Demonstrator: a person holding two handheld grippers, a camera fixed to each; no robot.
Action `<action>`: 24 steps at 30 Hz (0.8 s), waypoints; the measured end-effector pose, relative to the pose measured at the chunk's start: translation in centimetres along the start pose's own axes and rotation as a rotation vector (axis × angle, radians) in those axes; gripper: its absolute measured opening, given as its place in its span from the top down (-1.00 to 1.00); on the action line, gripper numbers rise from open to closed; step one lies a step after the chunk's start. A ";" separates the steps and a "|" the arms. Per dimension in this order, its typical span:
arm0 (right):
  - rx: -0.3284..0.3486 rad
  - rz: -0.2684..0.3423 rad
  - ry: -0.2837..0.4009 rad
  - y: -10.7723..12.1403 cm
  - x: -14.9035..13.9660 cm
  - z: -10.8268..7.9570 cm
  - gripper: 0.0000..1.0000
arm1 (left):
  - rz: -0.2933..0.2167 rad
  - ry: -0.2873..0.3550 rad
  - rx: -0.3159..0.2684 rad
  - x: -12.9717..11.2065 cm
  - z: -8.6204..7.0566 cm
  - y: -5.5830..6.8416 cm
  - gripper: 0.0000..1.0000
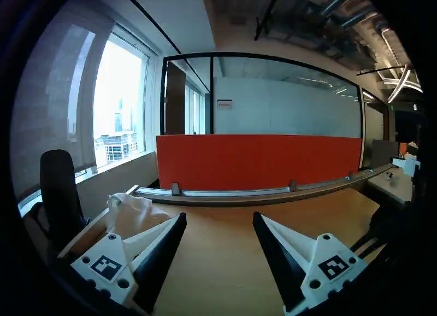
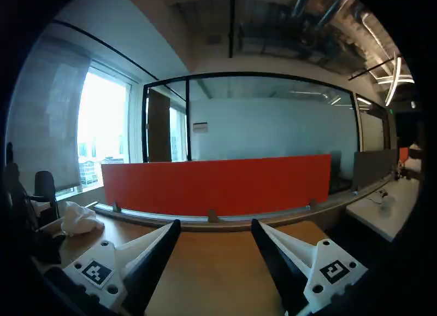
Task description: Fold towel
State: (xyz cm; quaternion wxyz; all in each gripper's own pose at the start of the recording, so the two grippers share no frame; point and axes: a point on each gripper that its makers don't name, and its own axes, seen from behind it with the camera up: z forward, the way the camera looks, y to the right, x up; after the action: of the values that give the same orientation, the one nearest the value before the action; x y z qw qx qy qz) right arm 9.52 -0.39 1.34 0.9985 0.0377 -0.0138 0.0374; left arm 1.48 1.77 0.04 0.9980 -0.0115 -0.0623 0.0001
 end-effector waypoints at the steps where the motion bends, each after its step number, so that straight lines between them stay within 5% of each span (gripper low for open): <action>1: 0.001 0.000 0.001 -0.2 0.0 0.0 -1.00 | 0.000 0.003 -0.003 0.1 0.0 0.1 -0.80; 24: 0.008 0.036 0.004 -1.5 0.9 -0.3 -0.99 | -0.007 0.069 -0.039 2.0 0.1 1.7 -0.79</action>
State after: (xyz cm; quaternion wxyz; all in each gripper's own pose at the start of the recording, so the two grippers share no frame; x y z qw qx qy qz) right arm 10.56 -1.76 0.95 0.9975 0.0413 -0.0123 0.0557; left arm 3.46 3.43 0.33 0.9991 -0.0306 -0.0280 -0.0052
